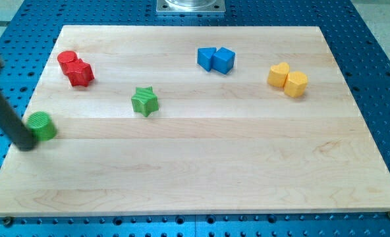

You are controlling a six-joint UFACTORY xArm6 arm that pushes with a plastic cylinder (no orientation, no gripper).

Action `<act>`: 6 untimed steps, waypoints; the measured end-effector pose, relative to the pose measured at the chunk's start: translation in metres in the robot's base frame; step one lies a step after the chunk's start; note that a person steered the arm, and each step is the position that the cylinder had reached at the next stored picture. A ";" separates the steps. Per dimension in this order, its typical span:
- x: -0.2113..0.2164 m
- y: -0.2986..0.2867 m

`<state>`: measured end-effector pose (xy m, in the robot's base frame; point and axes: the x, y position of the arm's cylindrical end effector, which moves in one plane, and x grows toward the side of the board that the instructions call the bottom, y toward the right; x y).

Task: Move the green circle into the green star

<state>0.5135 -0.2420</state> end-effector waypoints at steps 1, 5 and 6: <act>-0.010 0.063; -0.007 0.037; -0.021 -0.034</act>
